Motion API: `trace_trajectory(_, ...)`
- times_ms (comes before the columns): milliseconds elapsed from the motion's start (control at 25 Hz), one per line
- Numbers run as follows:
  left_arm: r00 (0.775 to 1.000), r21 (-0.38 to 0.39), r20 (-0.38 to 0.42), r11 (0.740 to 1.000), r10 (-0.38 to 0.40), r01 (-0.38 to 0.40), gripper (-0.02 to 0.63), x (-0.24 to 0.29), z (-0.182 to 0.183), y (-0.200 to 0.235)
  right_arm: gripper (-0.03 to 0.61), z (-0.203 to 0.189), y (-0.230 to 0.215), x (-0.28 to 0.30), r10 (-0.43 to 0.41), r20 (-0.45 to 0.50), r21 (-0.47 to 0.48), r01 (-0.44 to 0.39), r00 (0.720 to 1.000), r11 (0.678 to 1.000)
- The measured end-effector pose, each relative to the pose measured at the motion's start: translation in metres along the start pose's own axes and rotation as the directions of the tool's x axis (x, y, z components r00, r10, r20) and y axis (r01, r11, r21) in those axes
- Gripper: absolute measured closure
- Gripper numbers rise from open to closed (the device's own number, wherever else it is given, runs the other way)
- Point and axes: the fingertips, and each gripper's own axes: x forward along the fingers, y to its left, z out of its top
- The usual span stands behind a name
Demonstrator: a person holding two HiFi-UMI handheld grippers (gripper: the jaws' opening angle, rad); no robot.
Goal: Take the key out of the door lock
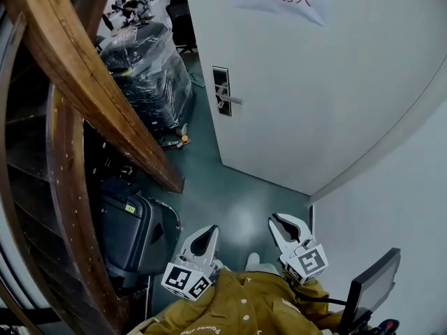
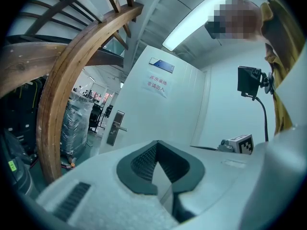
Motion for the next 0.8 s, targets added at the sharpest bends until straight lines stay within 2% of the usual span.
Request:
trace_trajectory(160, 0.999, 0.006, 0.024, 0.999, 0.032, -0.032, 0.615, 0.015, -0.005, -0.006, 0.522, -0.005, -0.02, -0.003, 0.019, 0.001, -0.012, -0.019, 1.0, 1.0)
trace_trajectory(440, 0.997, -0.016, 0.001, 0.997, 0.075, -0.075, 0.615, 0.045, -0.006, 0.012, 0.531, -0.005, -0.05, 0.02, 0.056, -0.009, 0.016, -0.055, 0.998, 0.998)
trace_trajectory(520, 0.997, -0.016, 0.0, 0.997, 0.081, -0.081, 0.615, 0.061, -0.002, 0.024, 0.571, -0.005, -0.062, 0.035, 0.065, -0.008, 0.023, -0.065, 0.998, 0.998)
trace_trajectory(680, 0.996, -0.021, -0.006, 0.996, 0.085, -0.086, 0.615, 0.098, 0.008, 0.064, 0.563, -0.004, -0.088, 0.082, 0.058, -0.012, 0.032, -0.058, 0.998, 0.998)
trace_trajectory(800, 0.997, -0.026, -0.012, 0.997, 0.071, -0.071, 0.615, 0.129, 0.023, 0.098, 0.563, -0.001, -0.109, 0.126, 0.043, 0.002, 0.095, -0.043, 0.999, 0.995)
